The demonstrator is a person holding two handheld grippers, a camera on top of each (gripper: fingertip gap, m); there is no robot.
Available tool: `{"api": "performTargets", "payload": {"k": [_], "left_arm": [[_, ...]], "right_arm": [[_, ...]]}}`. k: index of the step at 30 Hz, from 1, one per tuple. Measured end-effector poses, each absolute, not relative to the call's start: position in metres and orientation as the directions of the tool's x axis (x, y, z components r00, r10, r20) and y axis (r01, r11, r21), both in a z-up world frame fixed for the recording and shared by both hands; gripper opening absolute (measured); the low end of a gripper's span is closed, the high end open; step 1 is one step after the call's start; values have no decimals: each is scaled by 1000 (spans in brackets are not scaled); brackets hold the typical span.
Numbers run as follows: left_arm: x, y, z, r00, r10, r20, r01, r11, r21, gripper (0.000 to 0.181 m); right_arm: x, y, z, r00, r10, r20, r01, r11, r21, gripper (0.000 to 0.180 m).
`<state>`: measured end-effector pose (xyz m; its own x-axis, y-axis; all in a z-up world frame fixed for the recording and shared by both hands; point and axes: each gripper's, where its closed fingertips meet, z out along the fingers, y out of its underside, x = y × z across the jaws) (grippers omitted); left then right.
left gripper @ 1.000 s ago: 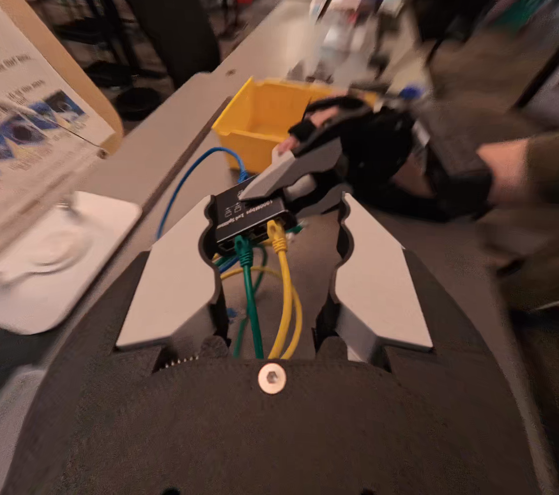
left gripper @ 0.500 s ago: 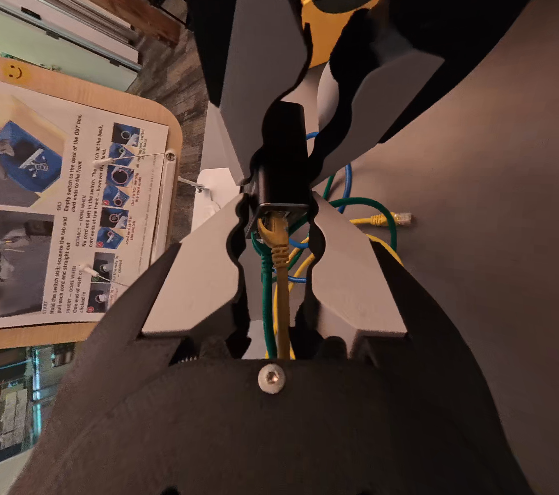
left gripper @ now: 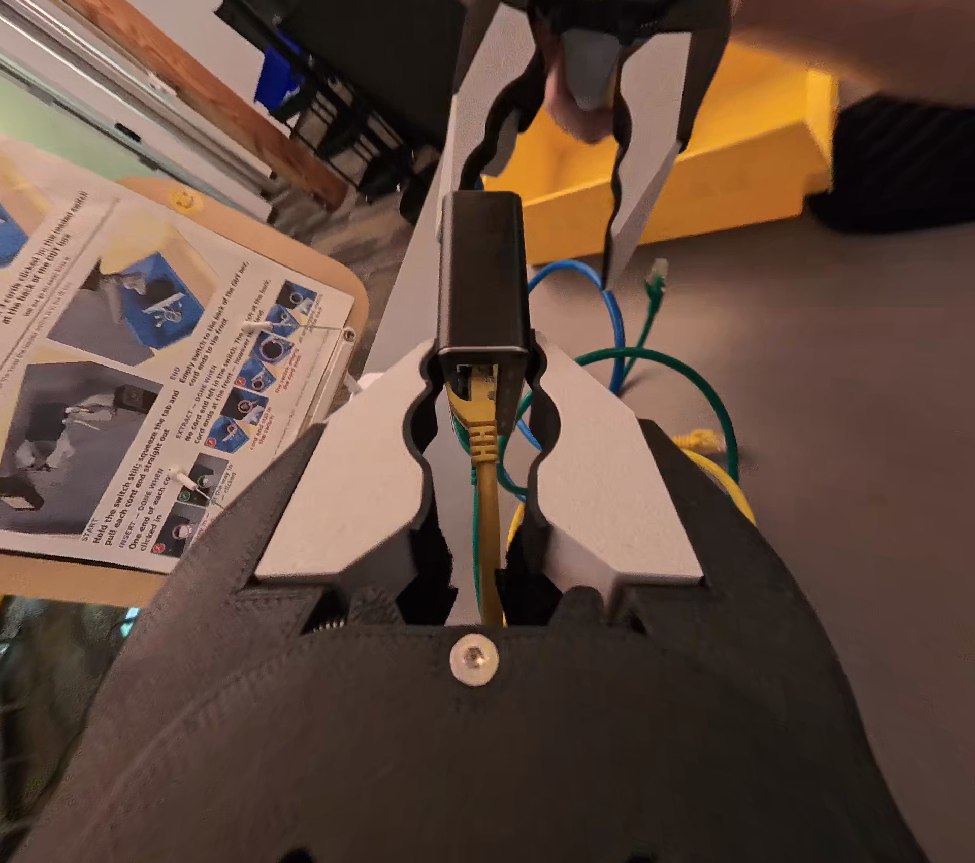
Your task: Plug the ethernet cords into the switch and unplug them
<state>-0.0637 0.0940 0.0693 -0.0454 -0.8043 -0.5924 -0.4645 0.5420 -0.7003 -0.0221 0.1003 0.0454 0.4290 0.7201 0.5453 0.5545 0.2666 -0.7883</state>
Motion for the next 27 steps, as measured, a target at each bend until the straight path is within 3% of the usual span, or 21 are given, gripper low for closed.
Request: {"api": "performTargets", "payload": {"k": [3, 9, 12, 16, 19, 22, 26, 27], "left_arm": [[-71, 88, 84, -36, -825, -564, -398, 529, -749, 29], [-90, 73, 120, -53, -876, -479, -183, 480, -858, 29], [-98, 50, 142, -117, -890, -441, -31, 447, -894, 29], [-106, 27, 162, -201, -894, -402, 111, 386, -916, 29], [-107, 21, 169, -239, -899, -367, 181, 330, -926, 29], [-99, 27, 168, -245, -913, -326, 200, 282, -938, 29], [-85, 37, 158, -257, -929, -268, 183, 225, -957, 29], [-80, 39, 155, -260, -931, -257, 177, 215, -960, 29]], "right_arm": [[-23, 77, 76, 409, 847, 341, 282, 238, -929, 83], [40, 58, 146, 544, 798, 258, -27, 324, -946, 68], [84, 93, 148, 659, 752, -16, -212, 165, -963, 54], [68, 110, 128, 512, 819, -259, -348, -79, -934, 53], [27, 106, 109, 455, 870, -189, -219, -97, -971, 59], [-30, 66, 113, 288, 958, 10, -121, 47, -991, 76], [-61, 43, 134, 249, 964, 94, -187, 143, -972, 73], [-63, 46, 134, 277, 954, 112, -170, 163, -972, 64]]}}
